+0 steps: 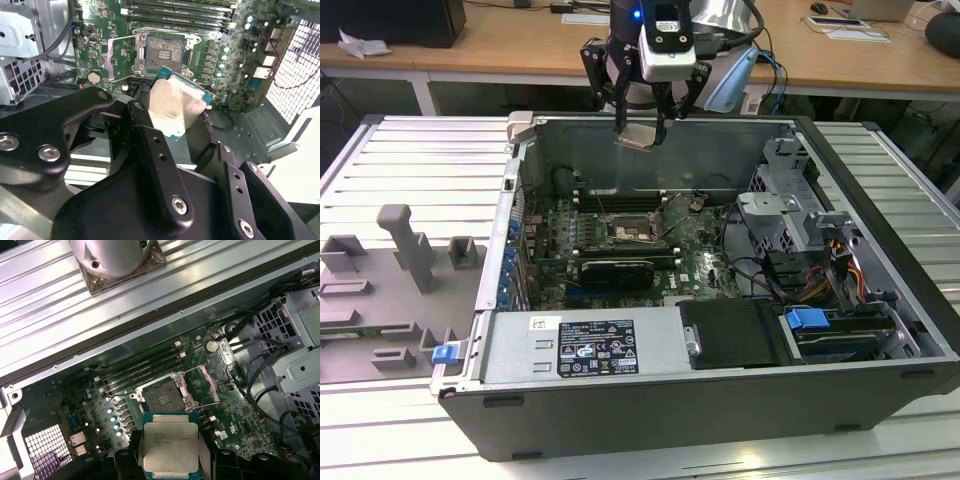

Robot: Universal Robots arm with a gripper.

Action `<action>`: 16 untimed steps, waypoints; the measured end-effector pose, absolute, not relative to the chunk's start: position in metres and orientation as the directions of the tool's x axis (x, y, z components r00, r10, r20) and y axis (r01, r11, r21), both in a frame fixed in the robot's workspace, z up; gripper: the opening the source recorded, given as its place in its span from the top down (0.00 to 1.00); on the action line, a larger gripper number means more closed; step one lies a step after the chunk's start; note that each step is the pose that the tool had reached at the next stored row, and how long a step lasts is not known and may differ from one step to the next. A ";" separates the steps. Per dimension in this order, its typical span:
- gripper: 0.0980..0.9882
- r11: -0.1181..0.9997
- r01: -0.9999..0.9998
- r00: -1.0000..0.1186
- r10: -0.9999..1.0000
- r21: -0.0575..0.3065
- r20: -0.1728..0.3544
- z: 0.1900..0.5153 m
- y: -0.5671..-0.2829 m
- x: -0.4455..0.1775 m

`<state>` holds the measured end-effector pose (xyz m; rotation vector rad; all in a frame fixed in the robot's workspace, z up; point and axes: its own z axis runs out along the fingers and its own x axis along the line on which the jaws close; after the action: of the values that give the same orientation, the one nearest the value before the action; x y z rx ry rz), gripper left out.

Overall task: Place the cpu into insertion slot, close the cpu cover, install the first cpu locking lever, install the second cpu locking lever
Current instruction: 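Place the cpu into insertion slot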

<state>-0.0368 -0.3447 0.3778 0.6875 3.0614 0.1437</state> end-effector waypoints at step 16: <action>0.51 0.823 0.561 -0.827 0.562 0.089 0.019 0.377 -0.345 -0.037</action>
<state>-0.0368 -0.3447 0.3775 0.9220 2.9917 0.1428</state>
